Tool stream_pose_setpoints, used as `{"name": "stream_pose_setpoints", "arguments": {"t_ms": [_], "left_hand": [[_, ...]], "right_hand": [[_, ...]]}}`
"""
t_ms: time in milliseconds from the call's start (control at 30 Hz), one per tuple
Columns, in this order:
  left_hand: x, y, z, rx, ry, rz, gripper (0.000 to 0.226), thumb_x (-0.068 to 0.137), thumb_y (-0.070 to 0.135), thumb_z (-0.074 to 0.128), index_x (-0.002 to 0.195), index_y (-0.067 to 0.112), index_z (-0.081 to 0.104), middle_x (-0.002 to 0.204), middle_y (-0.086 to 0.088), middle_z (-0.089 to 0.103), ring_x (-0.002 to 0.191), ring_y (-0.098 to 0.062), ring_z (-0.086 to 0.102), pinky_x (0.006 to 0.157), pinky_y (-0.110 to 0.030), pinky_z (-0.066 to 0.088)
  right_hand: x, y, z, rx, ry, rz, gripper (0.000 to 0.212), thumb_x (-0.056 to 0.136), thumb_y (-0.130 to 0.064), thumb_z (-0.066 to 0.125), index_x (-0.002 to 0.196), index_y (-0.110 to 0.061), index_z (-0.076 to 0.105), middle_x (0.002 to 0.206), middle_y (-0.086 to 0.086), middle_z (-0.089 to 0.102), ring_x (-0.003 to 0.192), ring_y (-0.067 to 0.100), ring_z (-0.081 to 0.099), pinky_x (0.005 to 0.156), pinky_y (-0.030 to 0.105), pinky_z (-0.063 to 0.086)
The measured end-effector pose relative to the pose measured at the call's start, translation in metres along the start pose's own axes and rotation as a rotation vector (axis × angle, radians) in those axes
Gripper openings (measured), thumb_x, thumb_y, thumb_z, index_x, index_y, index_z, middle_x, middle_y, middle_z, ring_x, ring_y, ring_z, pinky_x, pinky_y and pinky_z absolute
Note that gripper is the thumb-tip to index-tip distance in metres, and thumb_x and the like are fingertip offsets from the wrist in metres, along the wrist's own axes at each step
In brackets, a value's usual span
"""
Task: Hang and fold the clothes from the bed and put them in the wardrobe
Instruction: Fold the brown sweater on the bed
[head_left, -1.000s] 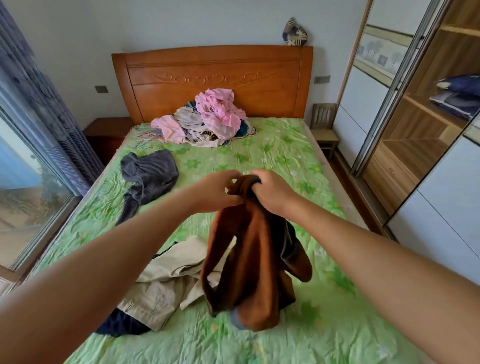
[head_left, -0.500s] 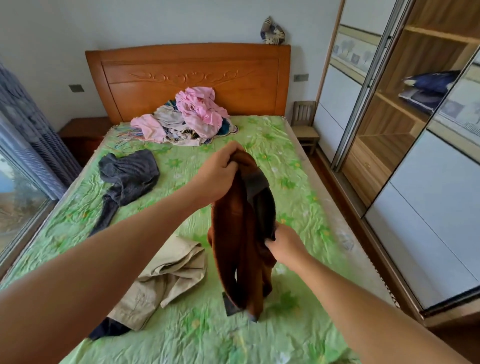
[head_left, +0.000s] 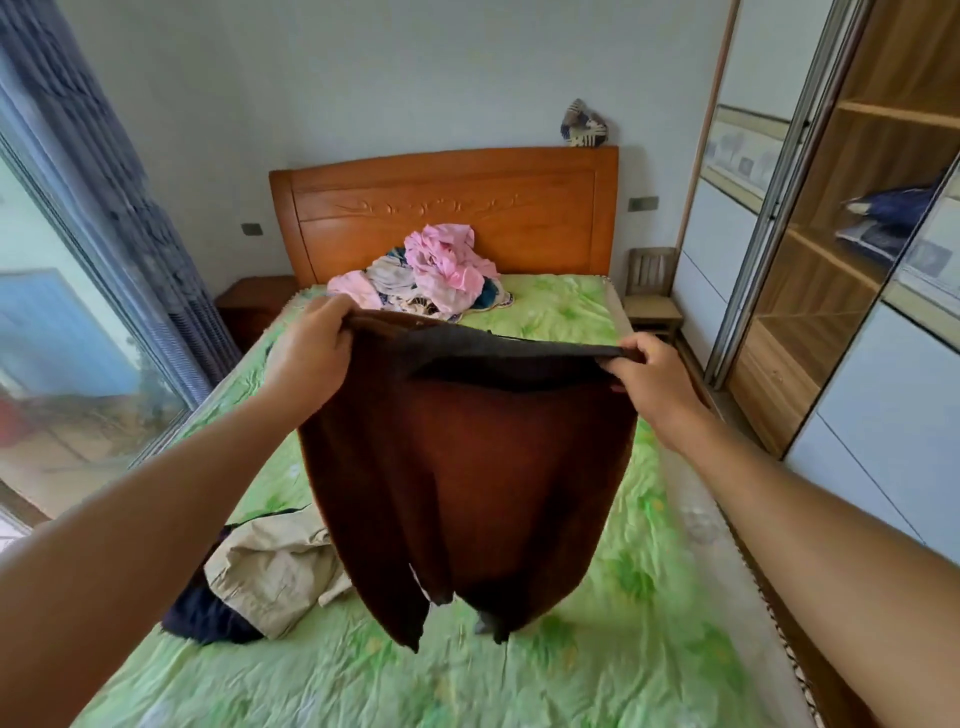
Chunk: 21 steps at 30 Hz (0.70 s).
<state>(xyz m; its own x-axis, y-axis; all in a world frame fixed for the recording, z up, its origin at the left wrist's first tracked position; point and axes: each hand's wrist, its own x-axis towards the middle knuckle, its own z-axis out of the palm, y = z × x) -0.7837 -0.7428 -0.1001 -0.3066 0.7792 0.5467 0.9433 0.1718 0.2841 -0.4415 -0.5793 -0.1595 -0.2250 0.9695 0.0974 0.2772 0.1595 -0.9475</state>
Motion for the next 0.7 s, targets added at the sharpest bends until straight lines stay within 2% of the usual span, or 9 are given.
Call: {"name": "stream_pose_setpoints", "arguments": {"t_ms": [100, 167, 233, 267, 333, 433, 533, 633, 700], "left_hand": [[-0.008, 0.007, -0.017, 0.03, 0.137, -0.093, 0.021, 0.089, 0.006, 0.05, 0.104, 0.015, 0.061, 0.103, -0.011, 0.062, 0.095, -0.036, 0.058, 0.078, -0.043, 0.046], [-0.013, 0.016, -0.024, -0.037, 0.217, -0.155, 0.023, 0.09, 0.006, 0.047, 0.103, 0.013, 0.064, 0.102, -0.012, 0.064, 0.093, -0.035, 0.059, 0.081, -0.045, 0.049], [-0.017, 0.027, -0.029, -0.084, 0.277, -0.162, 0.023, 0.088, 0.004, 0.045, 0.099, 0.01, 0.065, 0.097, -0.013, 0.064, 0.091, -0.033, 0.058, 0.08, -0.043, 0.047], [-0.019, 0.033, -0.031, -0.098, 0.296, -0.155, 0.022, 0.087, 0.003, 0.045, 0.097, 0.01, 0.064, 0.094, -0.012, 0.062, 0.089, -0.032, 0.057, 0.077, -0.041, 0.045], [-0.023, 0.045, -0.034, -0.113, 0.32, -0.116, 0.018, 0.088, 0.002, 0.046, 0.092, 0.013, 0.06, 0.089, -0.005, 0.058, 0.084, -0.027, 0.054, 0.072, -0.036, 0.039], [-0.029, 0.061, -0.041, -0.078, 0.363, 0.019, 0.014, 0.092, 0.003, 0.047, 0.092, 0.016, 0.053, 0.088, 0.006, 0.051, 0.077, -0.019, 0.048, 0.068, -0.035, 0.038], [-0.031, 0.071, -0.051, -0.043, 0.448, 0.109, 0.013, 0.095, 0.004, 0.049, 0.095, 0.017, 0.051, 0.089, 0.006, 0.052, 0.073, -0.016, 0.047, 0.064, -0.035, 0.039], [-0.027, 0.076, -0.055, -0.045, 0.473, 0.106, 0.009, 0.096, 0.01, 0.047, 0.096, 0.016, 0.053, 0.091, -0.003, 0.06, 0.075, -0.026, 0.055, 0.063, -0.04, 0.047], [-0.025, 0.076, -0.052, -0.072, 0.482, 0.07, 0.007, 0.097, 0.015, 0.047, 0.092, 0.017, 0.053, 0.085, -0.005, 0.061, 0.074, -0.03, 0.057, 0.064, -0.044, 0.049]], "right_hand": [[-0.014, -0.035, -0.033, -0.093, -0.081, -0.218, 0.025, 0.073, -0.031, 0.064, 0.098, -0.034, 0.062, 0.098, -0.011, 0.059, 0.089, -0.001, 0.056, 0.076, 0.026, 0.043], [-0.019, -0.048, -0.045, -0.311, -0.084, -0.393, 0.038, 0.078, -0.018, 0.063, 0.115, -0.028, 0.06, 0.112, -0.004, 0.056, 0.098, 0.004, 0.054, 0.085, 0.023, 0.044], [-0.025, -0.056, -0.052, -0.575, 0.073, -0.609, 0.037, 0.088, -0.003, 0.059, 0.124, -0.012, 0.06, 0.119, 0.006, 0.053, 0.105, 0.017, 0.055, 0.092, 0.029, 0.047], [-0.027, -0.058, -0.057, -0.623, 0.176, -0.673, 0.034, 0.091, 0.001, 0.056, 0.124, -0.005, 0.062, 0.118, 0.012, 0.054, 0.106, 0.024, 0.056, 0.093, 0.032, 0.049], [-0.03, -0.065, -0.067, -0.567, 0.35, -0.681, 0.03, 0.094, 0.005, 0.051, 0.12, 0.0, 0.066, 0.115, 0.019, 0.058, 0.104, 0.034, 0.06, 0.092, 0.035, 0.048], [-0.029, -0.07, -0.09, -0.48, 0.548, -0.63, 0.024, 0.098, -0.003, 0.049, 0.116, -0.007, 0.065, 0.105, 0.016, 0.066, 0.093, 0.034, 0.064, 0.077, 0.032, 0.046], [-0.029, -0.073, -0.108, -0.429, 0.616, -0.611, 0.018, 0.103, -0.014, 0.048, 0.116, -0.012, 0.06, 0.099, 0.011, 0.07, 0.09, 0.03, 0.067, 0.071, 0.033, 0.05], [-0.025, -0.078, -0.116, -0.387, 0.645, -0.624, 0.02, 0.103, -0.028, 0.047, 0.111, -0.015, 0.06, 0.096, 0.008, 0.07, 0.087, 0.026, 0.065, 0.069, 0.034, 0.048], [-0.021, -0.077, -0.116, -0.425, 0.655, -0.648, 0.027, 0.102, -0.037, 0.046, 0.104, -0.015, 0.061, 0.092, 0.007, 0.069, 0.083, 0.026, 0.063, 0.067, 0.038, 0.05]]}}
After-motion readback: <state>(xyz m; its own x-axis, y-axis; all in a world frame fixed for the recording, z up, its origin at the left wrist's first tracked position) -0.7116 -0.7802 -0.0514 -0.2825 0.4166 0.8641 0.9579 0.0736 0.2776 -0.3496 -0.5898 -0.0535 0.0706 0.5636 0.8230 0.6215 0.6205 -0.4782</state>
